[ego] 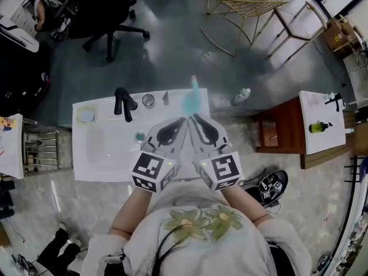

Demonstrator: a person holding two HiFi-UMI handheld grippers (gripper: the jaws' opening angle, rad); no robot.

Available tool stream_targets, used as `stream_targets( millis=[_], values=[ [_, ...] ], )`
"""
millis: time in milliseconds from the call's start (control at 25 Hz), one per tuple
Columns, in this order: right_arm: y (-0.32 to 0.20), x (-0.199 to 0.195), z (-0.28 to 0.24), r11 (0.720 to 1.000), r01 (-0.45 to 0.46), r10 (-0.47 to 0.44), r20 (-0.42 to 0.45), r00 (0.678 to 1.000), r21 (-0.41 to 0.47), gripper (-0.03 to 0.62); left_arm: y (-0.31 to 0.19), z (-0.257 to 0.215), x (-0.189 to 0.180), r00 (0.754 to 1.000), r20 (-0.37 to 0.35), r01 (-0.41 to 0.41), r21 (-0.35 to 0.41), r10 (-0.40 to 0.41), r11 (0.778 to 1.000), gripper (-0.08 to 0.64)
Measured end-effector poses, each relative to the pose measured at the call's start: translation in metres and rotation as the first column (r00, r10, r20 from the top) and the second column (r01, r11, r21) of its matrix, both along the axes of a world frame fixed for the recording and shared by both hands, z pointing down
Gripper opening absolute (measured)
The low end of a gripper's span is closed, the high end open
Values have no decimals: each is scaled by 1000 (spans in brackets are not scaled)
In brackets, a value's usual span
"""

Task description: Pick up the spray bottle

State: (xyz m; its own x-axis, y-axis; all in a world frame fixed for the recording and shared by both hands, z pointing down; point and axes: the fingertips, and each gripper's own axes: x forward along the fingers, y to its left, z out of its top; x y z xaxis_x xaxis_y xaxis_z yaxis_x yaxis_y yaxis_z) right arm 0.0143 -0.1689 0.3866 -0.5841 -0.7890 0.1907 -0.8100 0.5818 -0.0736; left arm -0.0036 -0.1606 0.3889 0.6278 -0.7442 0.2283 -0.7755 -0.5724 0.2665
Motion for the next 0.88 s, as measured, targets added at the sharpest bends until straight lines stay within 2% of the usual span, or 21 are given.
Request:
stream_targets(
  millis=[520, 640, 880],
  values=[
    [-26, 7, 25, 998, -12, 10, -36, 999, -55, 30, -14, 19, 4, 999, 16, -28, -44, 29, 999, 9],
    [-33, 9, 35, 997, -15, 11, -43, 999, -80, 85, -19, 26, 4, 999, 20, -26, -58, 28, 998, 9],
    [-47, 11, 49, 994, -28, 21, -65, 998, -104, 110, -29, 35, 2, 1000, 19, -21, -82, 23, 996, 9]
  ],
)
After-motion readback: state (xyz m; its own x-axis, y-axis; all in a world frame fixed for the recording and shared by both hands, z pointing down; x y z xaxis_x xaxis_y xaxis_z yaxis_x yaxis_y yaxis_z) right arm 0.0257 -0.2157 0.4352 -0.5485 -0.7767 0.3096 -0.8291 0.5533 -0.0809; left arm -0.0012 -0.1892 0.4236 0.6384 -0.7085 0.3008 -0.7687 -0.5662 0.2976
